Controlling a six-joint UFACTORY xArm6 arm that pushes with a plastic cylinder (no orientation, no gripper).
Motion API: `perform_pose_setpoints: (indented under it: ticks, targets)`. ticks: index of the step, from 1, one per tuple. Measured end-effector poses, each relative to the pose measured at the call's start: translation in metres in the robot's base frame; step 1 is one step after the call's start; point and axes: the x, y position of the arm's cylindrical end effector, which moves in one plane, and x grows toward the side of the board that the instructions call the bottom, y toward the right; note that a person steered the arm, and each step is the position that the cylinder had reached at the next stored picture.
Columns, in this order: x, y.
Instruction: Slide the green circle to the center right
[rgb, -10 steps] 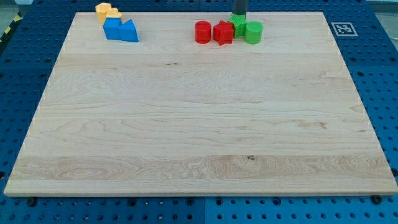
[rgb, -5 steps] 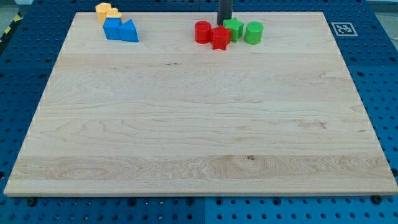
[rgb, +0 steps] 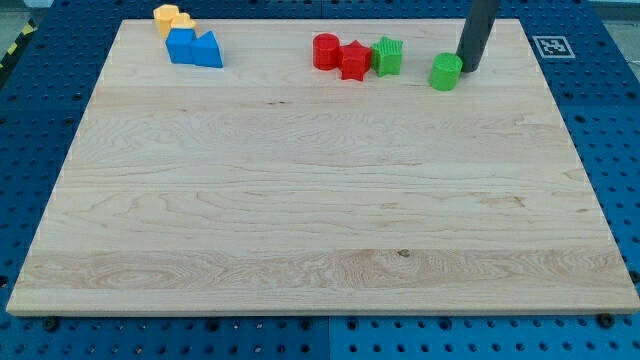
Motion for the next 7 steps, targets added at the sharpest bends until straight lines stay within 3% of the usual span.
perform_pose_setpoints:
  ticks: [1, 2, 4, 6, 7]
  targets:
    - [-0.02, -0.001]
    - [-0.013, -0.009]
    - [0.042, -0.012]
    - [0.007, -0.022]
    - [0.013, -0.058]
